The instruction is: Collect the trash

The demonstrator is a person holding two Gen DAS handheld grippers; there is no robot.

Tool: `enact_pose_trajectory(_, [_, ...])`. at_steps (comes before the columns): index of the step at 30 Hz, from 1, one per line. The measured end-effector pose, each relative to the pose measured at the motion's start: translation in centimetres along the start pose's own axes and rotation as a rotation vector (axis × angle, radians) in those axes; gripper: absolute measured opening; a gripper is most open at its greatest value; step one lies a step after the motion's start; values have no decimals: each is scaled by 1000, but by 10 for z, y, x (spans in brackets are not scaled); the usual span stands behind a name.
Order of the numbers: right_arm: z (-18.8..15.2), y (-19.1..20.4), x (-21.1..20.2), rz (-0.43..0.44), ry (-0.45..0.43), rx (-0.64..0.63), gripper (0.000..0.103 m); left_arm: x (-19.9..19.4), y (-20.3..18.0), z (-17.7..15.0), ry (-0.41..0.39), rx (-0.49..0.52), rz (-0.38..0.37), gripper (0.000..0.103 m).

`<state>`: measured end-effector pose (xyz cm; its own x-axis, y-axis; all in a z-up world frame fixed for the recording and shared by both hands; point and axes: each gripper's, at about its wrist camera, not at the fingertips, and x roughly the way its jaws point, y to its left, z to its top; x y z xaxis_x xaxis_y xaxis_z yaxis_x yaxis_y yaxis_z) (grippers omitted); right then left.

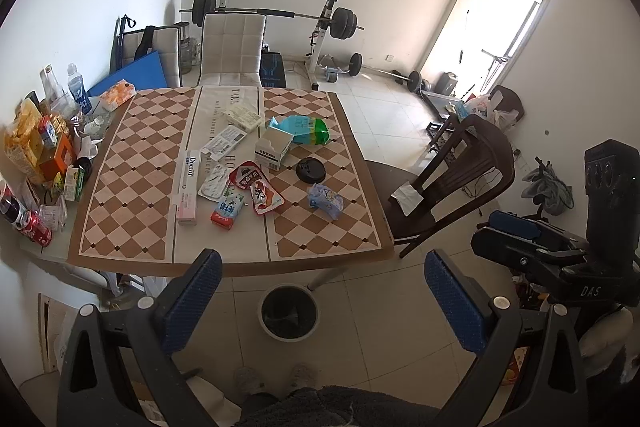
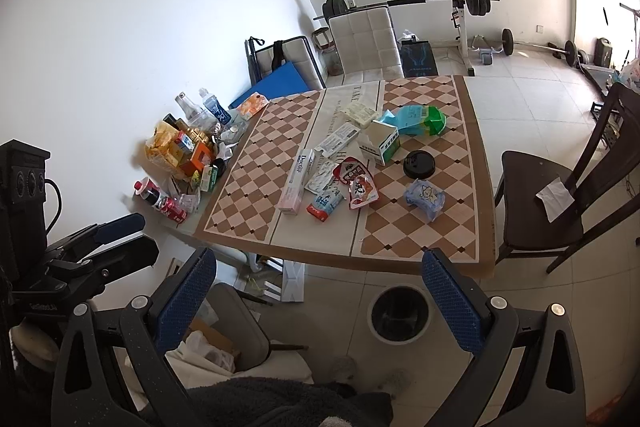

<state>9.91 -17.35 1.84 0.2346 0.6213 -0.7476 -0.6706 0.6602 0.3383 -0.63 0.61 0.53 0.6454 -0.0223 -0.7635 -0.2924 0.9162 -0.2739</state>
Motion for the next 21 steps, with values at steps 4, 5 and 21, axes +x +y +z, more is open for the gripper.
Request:
enact_pose_trajectory(4, [0,1,0,1,-1,0,103,0,2,-1,-2,-3,-3,103])
enact_pose_trajectory(5, [0,0,0,0,-1,-1,103,-1,3,-1,-2,-3,-2,103])
enact_pose_trajectory(21, [0,-1,-1,3,-2,-2,103,0,0,-2,-5,-4,-4,103])
